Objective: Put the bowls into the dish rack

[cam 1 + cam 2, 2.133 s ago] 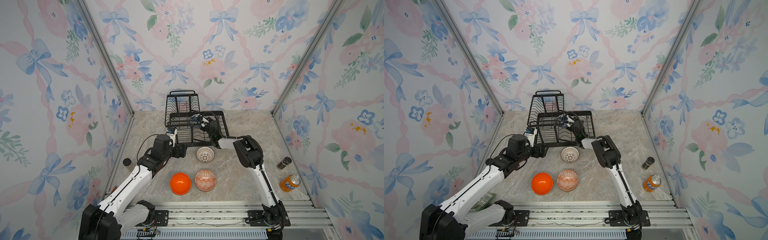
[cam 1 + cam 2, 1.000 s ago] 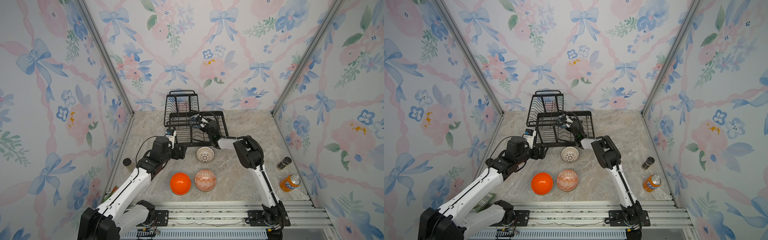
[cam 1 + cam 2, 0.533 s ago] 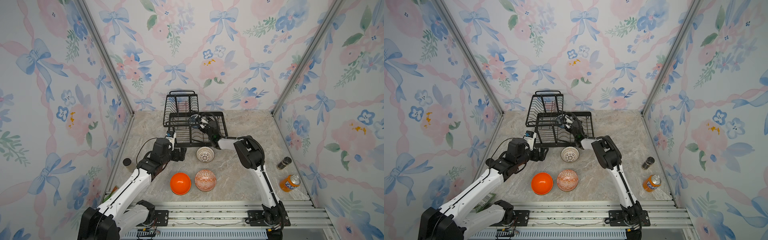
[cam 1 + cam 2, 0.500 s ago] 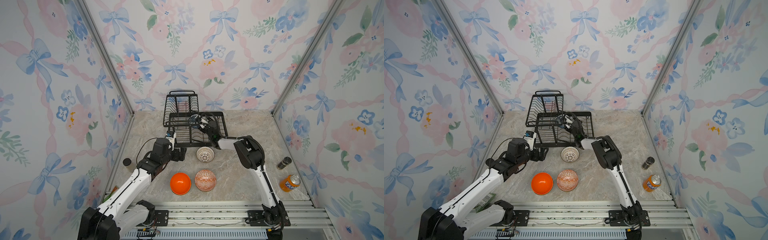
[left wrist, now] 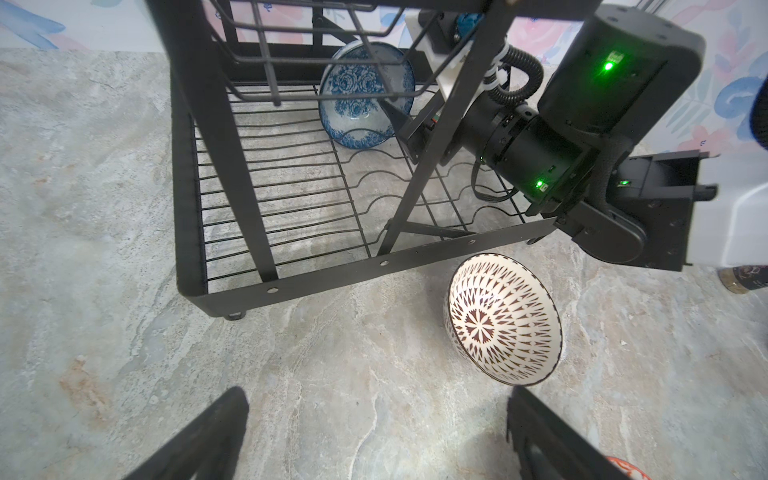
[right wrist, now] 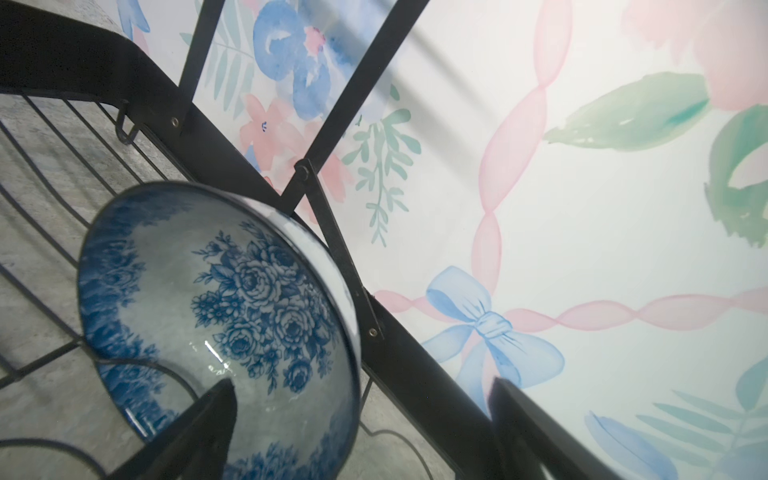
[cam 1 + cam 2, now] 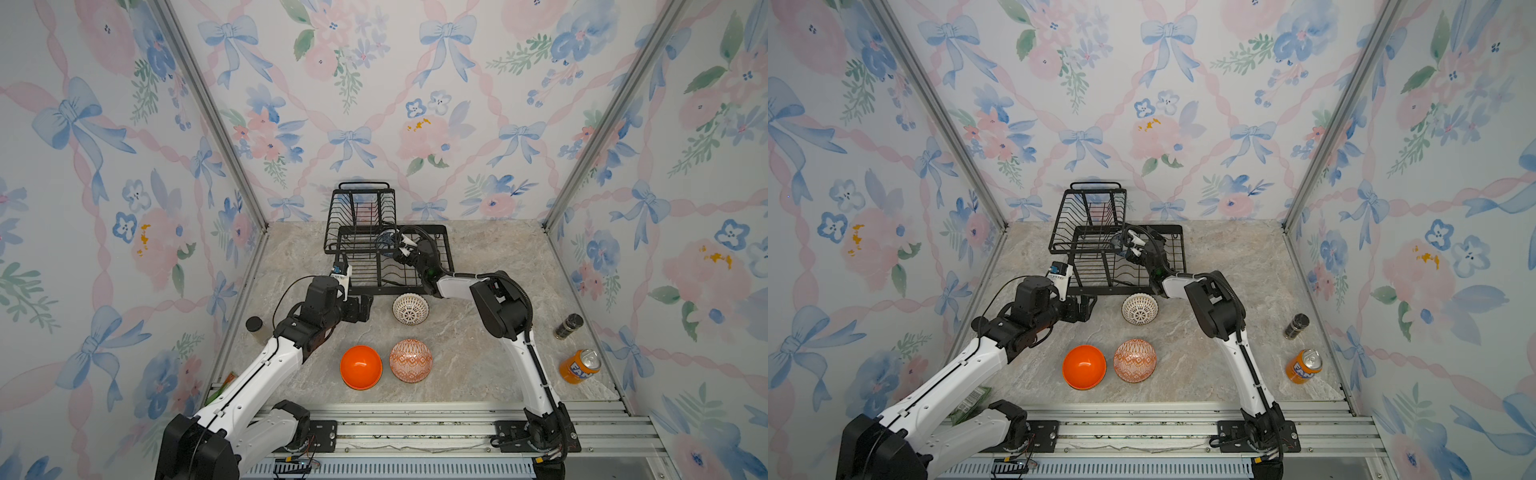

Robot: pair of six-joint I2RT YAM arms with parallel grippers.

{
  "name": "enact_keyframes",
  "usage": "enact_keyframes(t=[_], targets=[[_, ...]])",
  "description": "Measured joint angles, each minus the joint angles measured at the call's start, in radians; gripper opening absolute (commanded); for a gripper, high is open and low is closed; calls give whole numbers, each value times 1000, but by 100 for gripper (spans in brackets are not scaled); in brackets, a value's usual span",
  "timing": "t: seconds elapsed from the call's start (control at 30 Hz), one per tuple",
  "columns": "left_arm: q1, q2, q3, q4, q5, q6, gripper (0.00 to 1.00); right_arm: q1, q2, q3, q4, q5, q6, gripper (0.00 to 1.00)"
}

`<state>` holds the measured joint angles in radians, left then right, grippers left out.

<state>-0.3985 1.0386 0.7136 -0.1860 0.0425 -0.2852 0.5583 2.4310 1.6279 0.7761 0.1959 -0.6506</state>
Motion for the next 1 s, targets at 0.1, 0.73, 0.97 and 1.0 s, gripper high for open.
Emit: enact_keyframes(t=[0.1,0.73,0.97,1.0], targets=[[0,0,0,0,0,0,98,0,-13,-14,5,0,5,97],[0,-1,-2,0,0,0,98,-10,-230,-304,101,-55,87,97],[0,-8,-3,1,0,0,98,-16,-367,-452,99,-34,144,97],[0,-8,-3,1,0,0,98,-17,-393,-473,99,-25,155,97]])
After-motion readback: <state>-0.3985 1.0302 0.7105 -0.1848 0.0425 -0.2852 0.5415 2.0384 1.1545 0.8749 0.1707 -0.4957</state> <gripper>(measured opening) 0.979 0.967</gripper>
